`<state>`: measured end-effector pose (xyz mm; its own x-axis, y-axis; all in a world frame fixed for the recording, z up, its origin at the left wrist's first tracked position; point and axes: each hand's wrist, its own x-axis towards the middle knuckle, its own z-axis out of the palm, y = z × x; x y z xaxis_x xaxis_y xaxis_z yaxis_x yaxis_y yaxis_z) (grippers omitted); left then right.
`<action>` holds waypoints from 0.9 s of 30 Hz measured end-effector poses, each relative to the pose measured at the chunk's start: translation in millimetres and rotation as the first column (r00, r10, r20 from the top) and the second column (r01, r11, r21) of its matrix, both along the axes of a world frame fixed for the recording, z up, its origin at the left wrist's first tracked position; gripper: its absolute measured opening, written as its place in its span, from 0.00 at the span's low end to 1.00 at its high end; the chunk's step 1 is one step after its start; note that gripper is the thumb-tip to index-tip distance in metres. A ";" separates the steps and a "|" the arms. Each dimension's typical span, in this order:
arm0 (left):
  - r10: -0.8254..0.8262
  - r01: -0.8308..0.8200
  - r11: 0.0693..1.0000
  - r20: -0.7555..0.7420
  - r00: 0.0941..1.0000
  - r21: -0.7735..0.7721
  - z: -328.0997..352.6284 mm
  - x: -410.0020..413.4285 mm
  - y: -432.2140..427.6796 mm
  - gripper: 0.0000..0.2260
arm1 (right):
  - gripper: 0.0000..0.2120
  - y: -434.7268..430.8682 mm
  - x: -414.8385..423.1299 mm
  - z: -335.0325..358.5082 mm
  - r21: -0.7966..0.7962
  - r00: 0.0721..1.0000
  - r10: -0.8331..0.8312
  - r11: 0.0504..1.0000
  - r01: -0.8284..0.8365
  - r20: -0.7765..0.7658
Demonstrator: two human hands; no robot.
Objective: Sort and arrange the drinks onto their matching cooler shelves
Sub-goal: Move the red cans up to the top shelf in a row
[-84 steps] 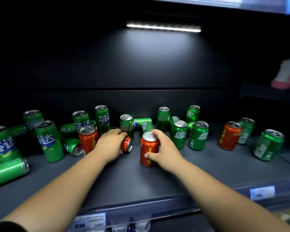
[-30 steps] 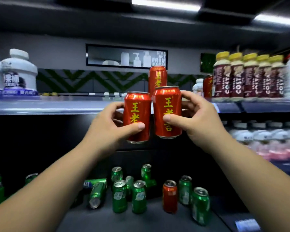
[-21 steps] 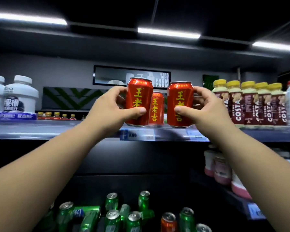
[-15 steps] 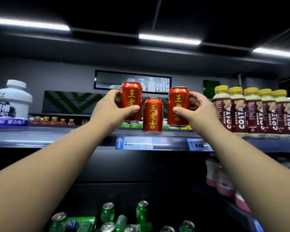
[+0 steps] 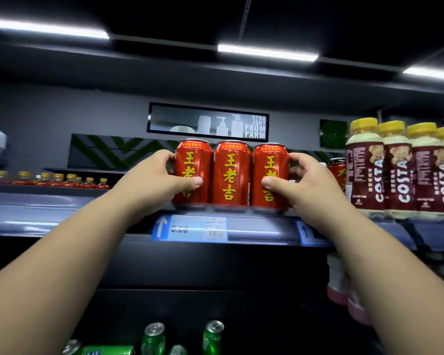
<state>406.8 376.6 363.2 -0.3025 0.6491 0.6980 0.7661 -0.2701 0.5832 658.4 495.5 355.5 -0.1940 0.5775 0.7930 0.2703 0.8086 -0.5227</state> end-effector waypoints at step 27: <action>0.256 -0.256 0.966 -0.180 0.950 0.023 -8.6 8.4 -8.4 0.34 | 0.46 -19.4 3.5 -3.1 -0.029 0.978 -0.078 0.996 0.085 0.195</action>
<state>415.2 368.2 354.5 -0.3276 0.5667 0.7560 0.9017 -0.0513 0.4293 661.9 476.1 352.3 -0.2934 0.6255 0.7230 0.4333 0.7611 -0.4827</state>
